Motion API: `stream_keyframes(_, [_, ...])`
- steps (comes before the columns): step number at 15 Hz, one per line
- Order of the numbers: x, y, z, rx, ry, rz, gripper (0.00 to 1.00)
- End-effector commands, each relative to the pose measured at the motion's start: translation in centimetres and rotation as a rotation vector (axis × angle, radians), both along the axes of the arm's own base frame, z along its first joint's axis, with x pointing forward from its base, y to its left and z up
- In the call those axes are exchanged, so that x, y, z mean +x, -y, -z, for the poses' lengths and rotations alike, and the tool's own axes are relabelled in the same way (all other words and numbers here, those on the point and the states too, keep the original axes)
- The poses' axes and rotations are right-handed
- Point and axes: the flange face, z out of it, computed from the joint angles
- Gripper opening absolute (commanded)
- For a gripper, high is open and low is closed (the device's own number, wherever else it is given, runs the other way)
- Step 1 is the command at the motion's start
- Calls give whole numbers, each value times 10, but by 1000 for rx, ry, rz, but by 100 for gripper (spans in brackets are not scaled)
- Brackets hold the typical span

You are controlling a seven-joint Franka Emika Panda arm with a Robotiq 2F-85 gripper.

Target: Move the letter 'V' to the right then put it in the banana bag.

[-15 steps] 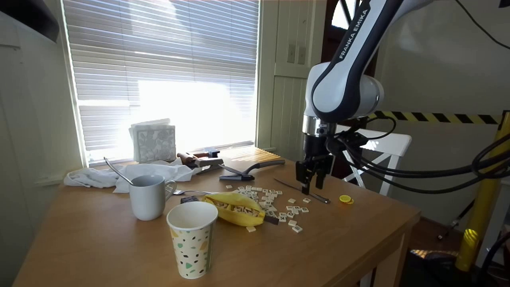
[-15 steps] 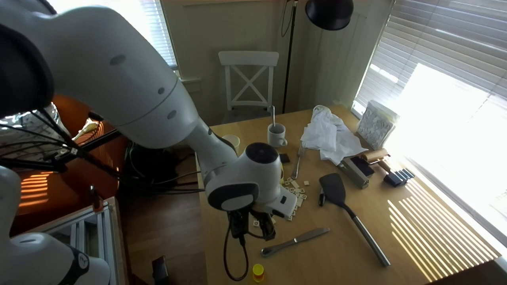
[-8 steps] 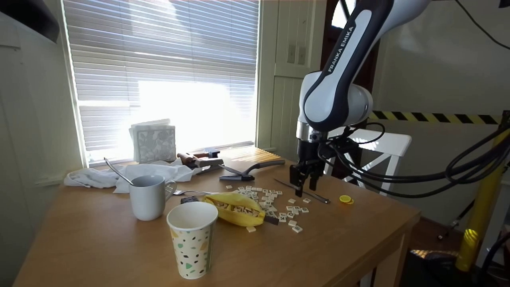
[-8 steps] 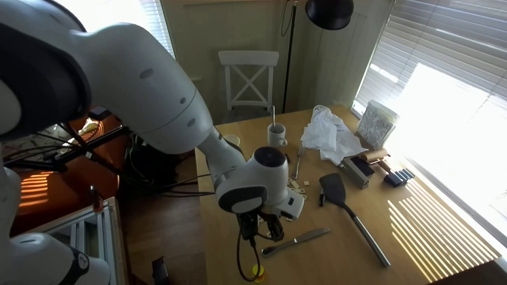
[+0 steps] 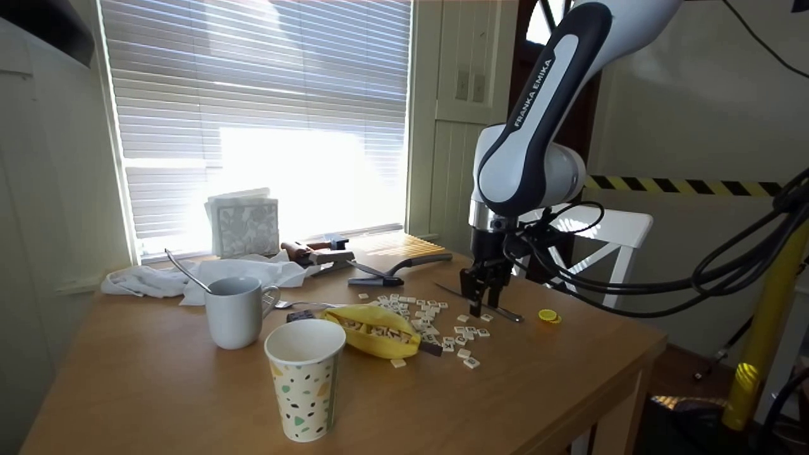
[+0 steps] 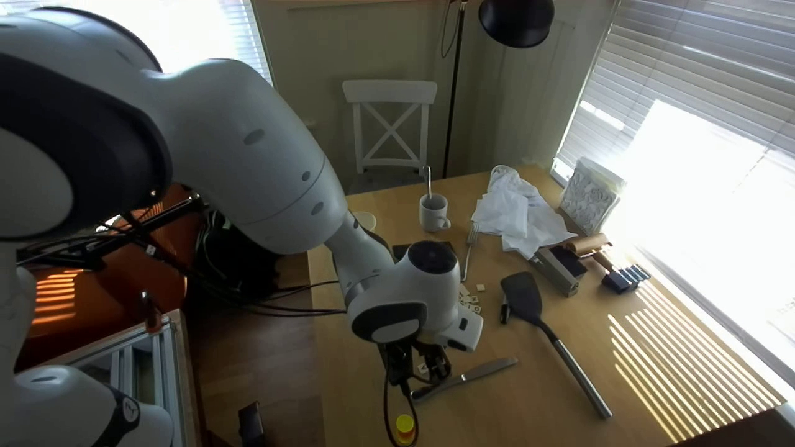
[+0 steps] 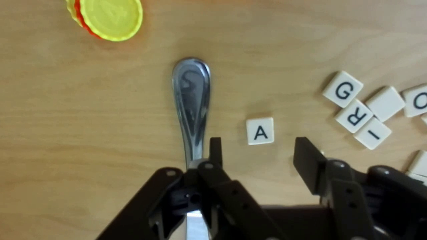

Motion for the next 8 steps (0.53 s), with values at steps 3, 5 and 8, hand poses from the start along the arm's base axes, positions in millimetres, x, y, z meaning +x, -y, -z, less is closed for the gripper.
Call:
stream_keyframes(3, [4, 2, 10, 44, -20, -34, 43])
stream_keyframes(5, [4, 0, 11, 54, -28, -42, 40])
stream_keyframes(8, [4, 0, 10, 58, -41, -51, 40])
